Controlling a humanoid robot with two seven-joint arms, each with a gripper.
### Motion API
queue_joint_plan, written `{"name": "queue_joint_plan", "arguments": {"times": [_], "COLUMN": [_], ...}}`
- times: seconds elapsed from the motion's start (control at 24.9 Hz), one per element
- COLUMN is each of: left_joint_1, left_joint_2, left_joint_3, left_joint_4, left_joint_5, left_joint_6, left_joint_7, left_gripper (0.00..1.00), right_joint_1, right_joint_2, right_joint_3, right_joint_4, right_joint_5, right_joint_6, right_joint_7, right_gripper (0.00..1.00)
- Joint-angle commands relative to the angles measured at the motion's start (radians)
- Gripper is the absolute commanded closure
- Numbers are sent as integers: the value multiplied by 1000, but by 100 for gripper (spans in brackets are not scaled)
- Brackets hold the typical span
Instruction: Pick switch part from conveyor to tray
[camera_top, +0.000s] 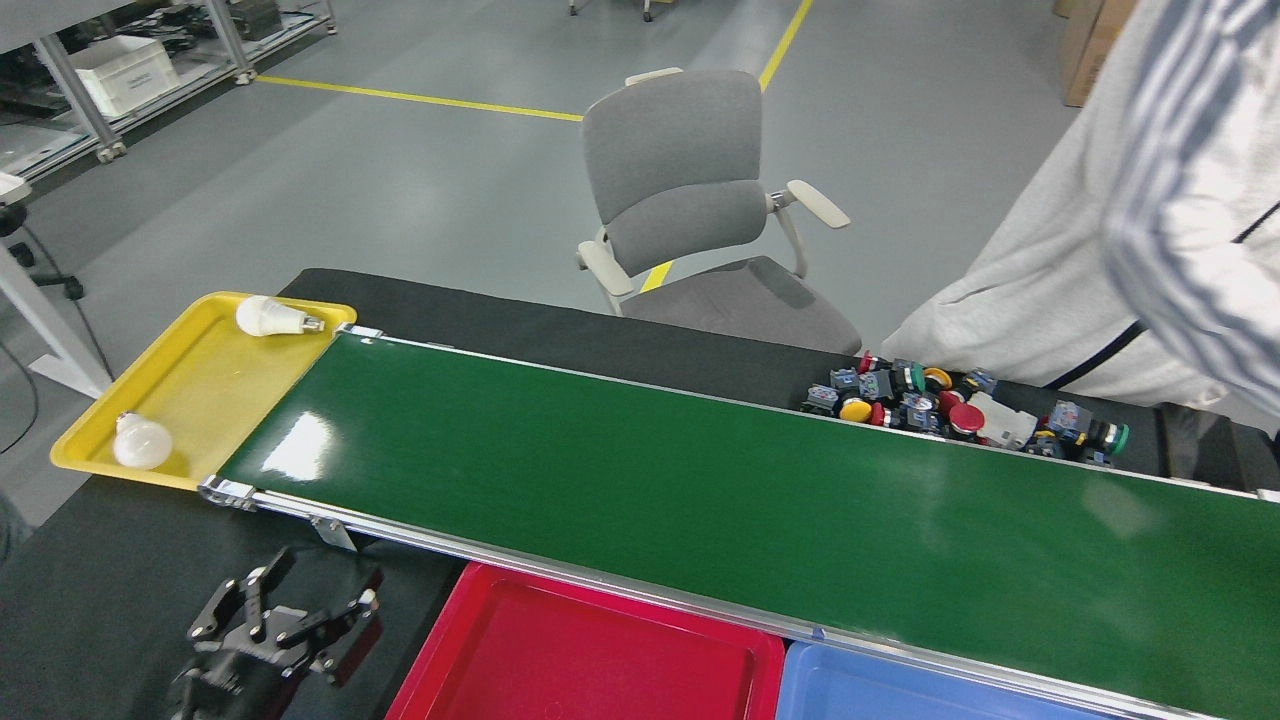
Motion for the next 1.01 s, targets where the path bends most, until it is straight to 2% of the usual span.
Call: {"name": "queue_joint_plan", "arguments": {"times": [0.0,0.08,0.16,0.2,0.6,0.72,0.96], "left_joint_1": [55,95,98,96,104,107,135], "left_joint_2": [-5,-8,-22,-31,-37,-39,-44], "left_joint_3": [51,81,99,100,143,146,205], "left_joint_4": [-48,-57,-62,-63,-87,-85,-83], "left_joint_5": [-1,-1,-1,-1,8,9,41], "left_joint_6": [0,2,3,6,9,8,2], "left_joint_7": [12,12,12,12,12,12,12], "left_gripper": [0,0,0,0,0,0,0], "right_joint_1": [-21,-80,-106,-110,-100,-101,-118], "right_joint_2": [-6,-2,-5,-8,-11,-11,-10], "right_joint_3": [55,109,141,157,308,353,384], "right_joint_4": [-17,-15,-15,-14,-14,-14,-14], "right_joint_5": [2,39,96,103,109,111,117], "right_joint_6": [2,34,116,137,143,153,153], "right_joint_7": [-2,21,57,61,74,126,147], "right_gripper": [2,2,2,2,2,2,1]}}
